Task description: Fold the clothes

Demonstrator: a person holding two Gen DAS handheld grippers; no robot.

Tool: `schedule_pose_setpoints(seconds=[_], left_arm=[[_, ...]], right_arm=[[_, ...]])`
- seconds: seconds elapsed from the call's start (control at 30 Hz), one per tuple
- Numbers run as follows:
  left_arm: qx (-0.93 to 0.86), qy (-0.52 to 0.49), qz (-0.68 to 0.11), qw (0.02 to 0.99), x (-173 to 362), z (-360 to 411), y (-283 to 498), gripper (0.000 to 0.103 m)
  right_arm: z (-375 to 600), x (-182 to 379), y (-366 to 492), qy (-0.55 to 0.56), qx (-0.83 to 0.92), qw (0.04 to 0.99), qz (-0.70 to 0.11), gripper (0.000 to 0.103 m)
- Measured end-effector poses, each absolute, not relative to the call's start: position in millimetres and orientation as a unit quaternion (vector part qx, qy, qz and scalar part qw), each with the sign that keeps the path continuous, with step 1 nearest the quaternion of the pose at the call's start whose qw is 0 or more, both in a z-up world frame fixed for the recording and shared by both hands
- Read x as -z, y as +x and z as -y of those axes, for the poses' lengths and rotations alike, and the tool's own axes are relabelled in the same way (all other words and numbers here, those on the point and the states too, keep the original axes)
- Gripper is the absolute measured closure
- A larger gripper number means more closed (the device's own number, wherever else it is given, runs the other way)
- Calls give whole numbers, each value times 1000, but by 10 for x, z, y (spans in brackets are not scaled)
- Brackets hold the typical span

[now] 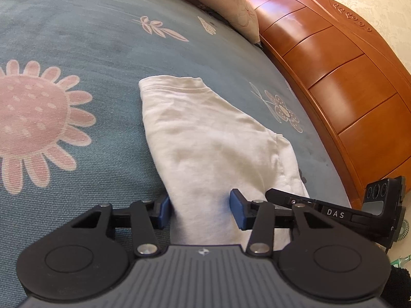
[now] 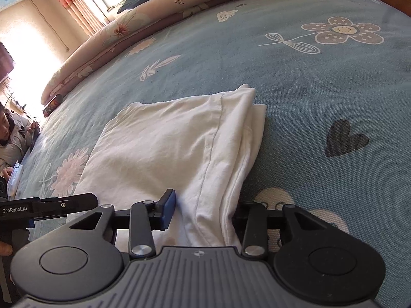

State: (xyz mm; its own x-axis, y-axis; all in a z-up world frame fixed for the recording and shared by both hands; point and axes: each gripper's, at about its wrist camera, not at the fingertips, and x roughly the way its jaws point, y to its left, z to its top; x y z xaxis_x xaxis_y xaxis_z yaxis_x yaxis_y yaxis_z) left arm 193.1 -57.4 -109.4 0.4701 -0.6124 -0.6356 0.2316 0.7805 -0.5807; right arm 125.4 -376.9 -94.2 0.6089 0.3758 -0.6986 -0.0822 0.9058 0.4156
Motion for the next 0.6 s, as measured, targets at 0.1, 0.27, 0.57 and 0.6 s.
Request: schedule_pose_setpoints(seconds=[0.1, 0.27, 0.57, 0.6], left_arm=[[249, -207, -447, 834, 1078, 594, 1919, 59], [236, -187, -450, 841, 1003, 659, 1883, 60], [241, -156, -424, 859, 722, 792, 1775, 66], [245, -155, -422, 859, 683, 816, 1772, 67]], right_arm=[[3707, 896, 1208, 163, -115, 889, -411, 69], [3733, 803, 1144, 165, -113, 897, -395, 80], [3701, 516, 1030, 145, -142, 913, -354, 86], [3709, 477, 1018, 147, -145, 914, -348, 87]])
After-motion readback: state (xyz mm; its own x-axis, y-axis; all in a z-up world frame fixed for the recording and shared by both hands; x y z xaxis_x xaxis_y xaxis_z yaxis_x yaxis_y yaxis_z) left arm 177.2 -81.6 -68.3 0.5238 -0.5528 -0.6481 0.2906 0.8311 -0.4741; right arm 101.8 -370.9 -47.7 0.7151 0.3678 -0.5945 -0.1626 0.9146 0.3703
